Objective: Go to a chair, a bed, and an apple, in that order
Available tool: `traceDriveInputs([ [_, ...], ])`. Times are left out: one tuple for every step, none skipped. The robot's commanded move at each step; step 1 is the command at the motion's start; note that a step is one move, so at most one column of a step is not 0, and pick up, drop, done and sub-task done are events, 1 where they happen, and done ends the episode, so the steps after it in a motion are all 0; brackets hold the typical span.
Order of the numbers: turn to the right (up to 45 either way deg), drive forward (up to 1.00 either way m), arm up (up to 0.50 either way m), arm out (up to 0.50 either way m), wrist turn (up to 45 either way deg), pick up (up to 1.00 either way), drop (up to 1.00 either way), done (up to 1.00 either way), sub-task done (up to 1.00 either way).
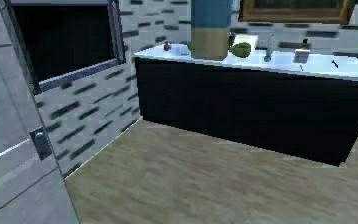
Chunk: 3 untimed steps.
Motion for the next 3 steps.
traceDriveInputs([
  [0.0,1.00,0.00,0.00,0.0,0.00,0.00,0.00,0.00],
  [3.0,0.00,0.00,0.00,0.0,0.00,0.00,0.00,0.00],
  [0.0,0.70,0.00,0.00,0.0,0.00,0.00,0.00,0.00],
])
